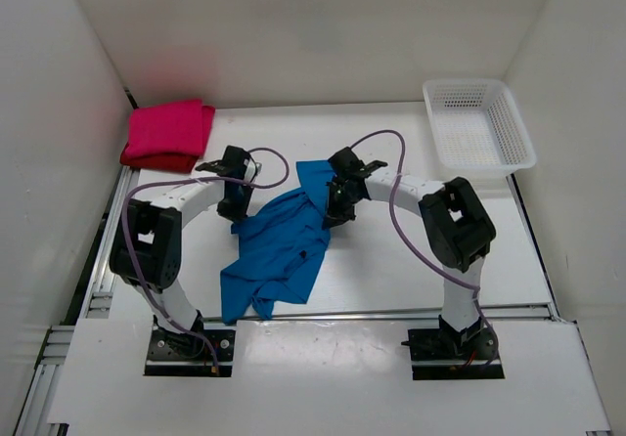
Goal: Fold and stack the t-shirts
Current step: Flatten out the tshirt
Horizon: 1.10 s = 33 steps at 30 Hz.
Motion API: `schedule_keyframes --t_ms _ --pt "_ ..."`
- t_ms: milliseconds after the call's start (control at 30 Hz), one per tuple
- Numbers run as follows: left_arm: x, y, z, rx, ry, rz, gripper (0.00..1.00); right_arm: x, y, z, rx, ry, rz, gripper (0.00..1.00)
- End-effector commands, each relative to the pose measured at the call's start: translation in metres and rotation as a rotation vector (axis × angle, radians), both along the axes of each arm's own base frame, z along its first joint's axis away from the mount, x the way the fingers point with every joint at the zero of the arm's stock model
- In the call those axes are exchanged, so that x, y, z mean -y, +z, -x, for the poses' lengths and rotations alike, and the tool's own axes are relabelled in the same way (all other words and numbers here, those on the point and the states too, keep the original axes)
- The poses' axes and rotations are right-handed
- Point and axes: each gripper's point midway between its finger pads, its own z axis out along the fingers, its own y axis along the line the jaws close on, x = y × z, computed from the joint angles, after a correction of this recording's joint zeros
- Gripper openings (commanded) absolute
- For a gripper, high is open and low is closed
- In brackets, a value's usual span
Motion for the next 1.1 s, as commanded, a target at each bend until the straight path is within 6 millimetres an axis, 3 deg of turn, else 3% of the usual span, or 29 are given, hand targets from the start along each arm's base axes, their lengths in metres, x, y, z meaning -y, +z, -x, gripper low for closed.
schedule_keyframes --t_ms 0,67,133,167,233,267,333,367,400,433,467,500,533,567,600,633,667,733,767,800,833,867,900,933,967,1000,1033,1067 --pt "0.003 0.006 -0.007 0.021 -0.002 0.015 0.10 0.014 0.028 -0.001 0.067 -0.010 -0.003 0.01" --pt "-0.018 0.025 -0.015 0.090 0.055 -0.016 0.10 0.035 0.051 -0.006 0.122 -0.024 0.015 0.01" --pt "-0.057 0.050 -0.030 0.179 0.165 -0.088 0.10 0.068 0.058 -0.005 0.154 -0.021 0.109 0.00" --pt "-0.069 0.077 -0.043 0.259 0.208 -0.094 0.10 0.087 0.072 -0.010 0.187 -0.046 0.117 0.00" --pt "-0.096 0.103 -0.055 0.327 0.288 -0.144 0.10 0.124 0.087 -0.017 0.209 -0.081 0.139 0.00" --pt "-0.107 0.129 -0.067 0.394 0.328 -0.150 0.10 0.136 0.088 -0.021 0.211 -0.096 0.140 0.00" --pt "-0.113 0.147 -0.079 0.442 0.352 -0.172 0.10 0.166 0.091 -0.034 0.214 -0.128 0.134 0.00" --pt "-0.112 0.154 -0.085 0.461 0.354 -0.167 0.10 0.172 0.089 -0.041 0.204 -0.126 0.115 0.00" --pt "-0.107 0.165 -0.098 0.488 0.349 -0.158 0.10 0.175 0.102 -0.058 0.229 -0.131 0.091 0.00" --pt "-0.108 0.168 -0.102 0.493 0.355 -0.180 0.10 0.191 0.087 -0.067 0.172 -0.141 0.122 0.00" --pt "-0.105 0.172 -0.109 0.504 0.353 -0.188 0.10 0.200 0.084 -0.079 0.167 -0.151 0.144 0.00" --pt "-0.096 0.175 -0.125 0.519 0.343 -0.194 0.10 0.203 0.104 -0.107 0.220 -0.164 0.136 0.00" --pt "-0.093 0.177 -0.133 0.526 0.341 -0.200 0.12 0.213 0.080 -0.114 0.124 -0.182 0.172 0.03" --pt "-0.092 0.178 -0.141 0.534 0.347 -0.220 0.15 0.212 0.081 -0.126 0.114 -0.181 0.174 0.19" --pt "-0.086 0.177 -0.158 0.543 0.346 -0.226 0.24 0.211 0.116 -0.160 0.207 -0.198 0.142 0.37" --pt "-0.080 0.177 -0.168 0.548 0.337 -0.222 0.56 0.210 0.098 -0.173 0.165 -0.194 0.151 0.55" --pt "-0.084 0.177 -0.173 0.550 0.356 -0.255 0.76 0.208 0.102 -0.178 0.152 -0.215 0.146 0.60" --pt "-0.082 0.181 -0.192 0.570 0.370 -0.281 1.00 0.215 0.123 -0.202 0.214 -0.272 0.122 0.67" --pt "-0.085 0.185 -0.194 0.574 0.384 -0.303 1.00 0.213 0.129 -0.202 0.210 -0.308 0.108 0.69" --pt "-0.088 0.190 -0.187 0.549 0.383 -0.322 1.00 0.213 0.148 -0.198 0.248 -0.324 0.093 0.69" --pt "-0.087 0.201 -0.184 0.560 0.380 -0.307 1.00 0.214 0.134 -0.180 0.193 -0.329 0.103 0.69" --pt "-0.083 0.203 -0.178 0.548 0.359 -0.279 1.00 0.214 0.134 -0.176 0.218 -0.330 0.097 0.69" --pt "-0.081 0.202 -0.166 0.518 0.341 -0.267 1.00 0.202 0.157 -0.156 0.276 -0.304 0.086 0.69" --pt "-0.079 0.202 -0.146 0.489 0.318 -0.246 1.00 0.200 0.118 -0.121 0.174 -0.295 0.125 0.69" --pt "-0.057 0.191 -0.132 0.428 0.240 -0.152 1.00 0.192 0.114 -0.110 0.195 -0.289 0.123 0.69" --pt "-0.047 0.181 -0.116 0.363 0.195 -0.097 0.95 0.173 0.125 -0.088 0.228 -0.252 0.100 0.69" --pt "-0.030 0.154 -0.078 0.232 0.125 -0.063 0.89 0.168 0.097 -0.058 0.149 -0.244 0.115 0.70" --pt "-0.017 0.138 -0.059 0.158 0.081 -0.028 0.84 0.154 0.094 -0.051 0.160 -0.243 0.075 0.71"
